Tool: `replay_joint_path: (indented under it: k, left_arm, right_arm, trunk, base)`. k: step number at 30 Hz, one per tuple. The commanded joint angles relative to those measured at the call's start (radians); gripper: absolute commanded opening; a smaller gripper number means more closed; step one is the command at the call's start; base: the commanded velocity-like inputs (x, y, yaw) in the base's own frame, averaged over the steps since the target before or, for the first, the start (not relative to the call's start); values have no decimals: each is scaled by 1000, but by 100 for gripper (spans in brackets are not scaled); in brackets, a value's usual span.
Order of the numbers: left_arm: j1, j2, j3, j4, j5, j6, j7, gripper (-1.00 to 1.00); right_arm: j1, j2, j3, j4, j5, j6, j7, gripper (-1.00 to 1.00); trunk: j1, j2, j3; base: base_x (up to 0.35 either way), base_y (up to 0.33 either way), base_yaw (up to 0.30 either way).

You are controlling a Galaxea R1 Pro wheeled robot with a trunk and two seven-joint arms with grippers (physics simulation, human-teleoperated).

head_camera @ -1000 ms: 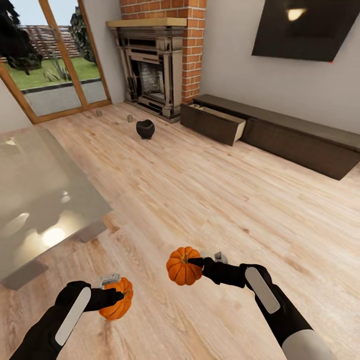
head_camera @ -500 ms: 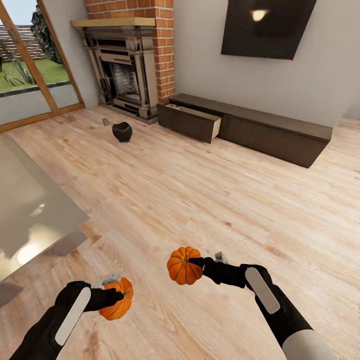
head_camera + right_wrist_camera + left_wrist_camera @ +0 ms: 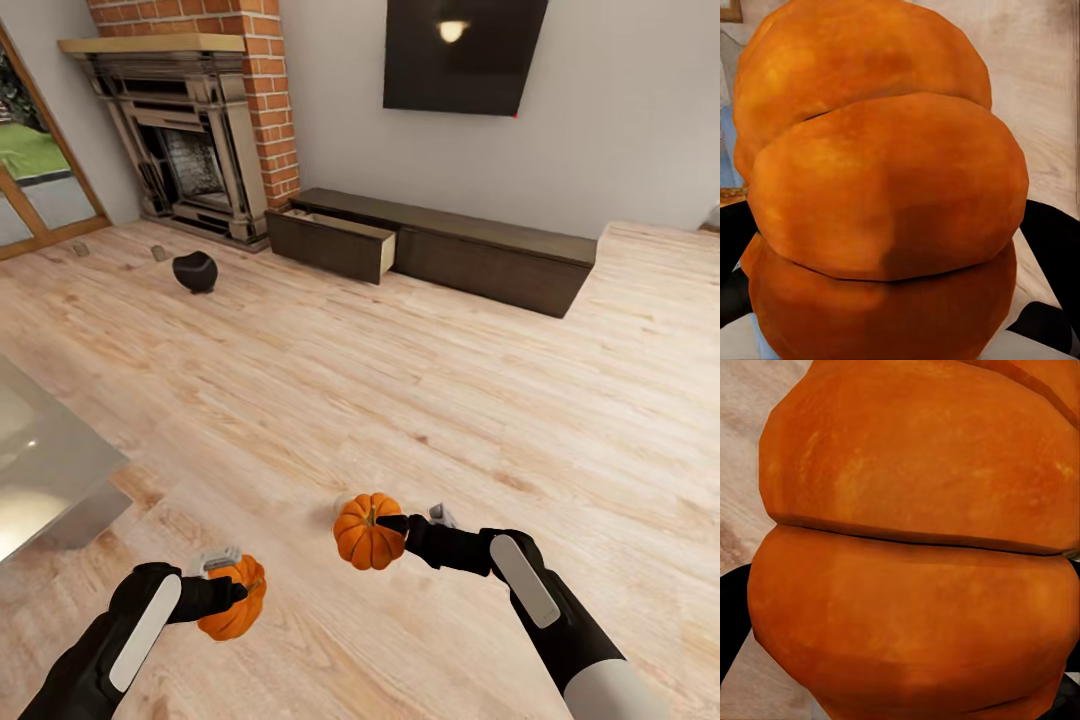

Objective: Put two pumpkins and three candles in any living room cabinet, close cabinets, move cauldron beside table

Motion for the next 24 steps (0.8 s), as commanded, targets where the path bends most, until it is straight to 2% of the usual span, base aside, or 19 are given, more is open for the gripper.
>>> replay_joint_path:
  k: [1,8,16,24]
  left_arm:
    - [0,1,-2,-1,12,2,11,-100]
    - [0,1,-2,-1,10,2,12,-100]
    - [0,1,-3,-1,11,2,11,-100]
    - [0,1,-4,-1,10,2,12,-100]
  right_arm:
    - [-1,0,1,0,-6,2,7,-100]
    - [-1,-1,1,2,-3,-1,6,-100]
    - [-2,-4,1,64,-1,-21,4,-100]
    - [-1,-6,1,76,-1,-34,4,-100]
  trunk:
    - [0,0,-1]
    - [0,0,-1]
    - [0,0,-1]
    - [0,0,-1]
  base:
    - [0,0,-279]
    - [0,0,-280]
    - [0,0,-280]
    - [0,0,-280]
